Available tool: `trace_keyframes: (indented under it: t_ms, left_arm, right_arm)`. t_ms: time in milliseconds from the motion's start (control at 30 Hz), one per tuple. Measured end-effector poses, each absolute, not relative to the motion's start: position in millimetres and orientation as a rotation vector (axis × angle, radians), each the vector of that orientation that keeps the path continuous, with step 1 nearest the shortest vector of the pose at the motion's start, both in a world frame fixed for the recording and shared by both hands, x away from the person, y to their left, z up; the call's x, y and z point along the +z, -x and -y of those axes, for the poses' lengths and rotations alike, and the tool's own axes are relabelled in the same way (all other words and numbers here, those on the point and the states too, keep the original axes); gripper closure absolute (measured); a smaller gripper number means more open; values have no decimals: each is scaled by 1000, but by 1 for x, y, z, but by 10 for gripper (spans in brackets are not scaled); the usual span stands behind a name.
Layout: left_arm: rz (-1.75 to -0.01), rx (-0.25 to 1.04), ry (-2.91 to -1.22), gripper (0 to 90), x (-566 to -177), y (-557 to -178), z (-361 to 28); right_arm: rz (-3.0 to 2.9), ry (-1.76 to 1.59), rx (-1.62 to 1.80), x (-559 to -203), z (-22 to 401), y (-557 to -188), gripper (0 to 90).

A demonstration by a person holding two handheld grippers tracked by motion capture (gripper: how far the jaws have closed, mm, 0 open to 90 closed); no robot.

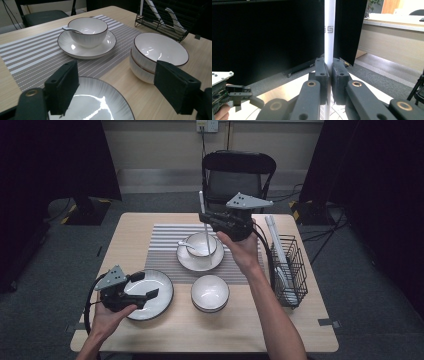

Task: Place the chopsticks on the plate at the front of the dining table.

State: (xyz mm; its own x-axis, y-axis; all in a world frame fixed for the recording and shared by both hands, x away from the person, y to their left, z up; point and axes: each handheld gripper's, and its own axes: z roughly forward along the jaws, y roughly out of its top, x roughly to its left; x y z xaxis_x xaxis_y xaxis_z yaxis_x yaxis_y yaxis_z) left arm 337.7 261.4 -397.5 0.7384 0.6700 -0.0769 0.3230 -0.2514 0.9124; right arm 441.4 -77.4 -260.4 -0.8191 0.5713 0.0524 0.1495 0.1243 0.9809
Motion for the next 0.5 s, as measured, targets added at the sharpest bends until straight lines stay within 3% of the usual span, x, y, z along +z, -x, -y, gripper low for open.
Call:
trace_keyframes:
  t_ms: [500]
  left_arm:
    - [-707,388,-1812,202,-380,-347,-242]
  right_arm:
    - [-2113,-658,1765,-261,57,-434,851]
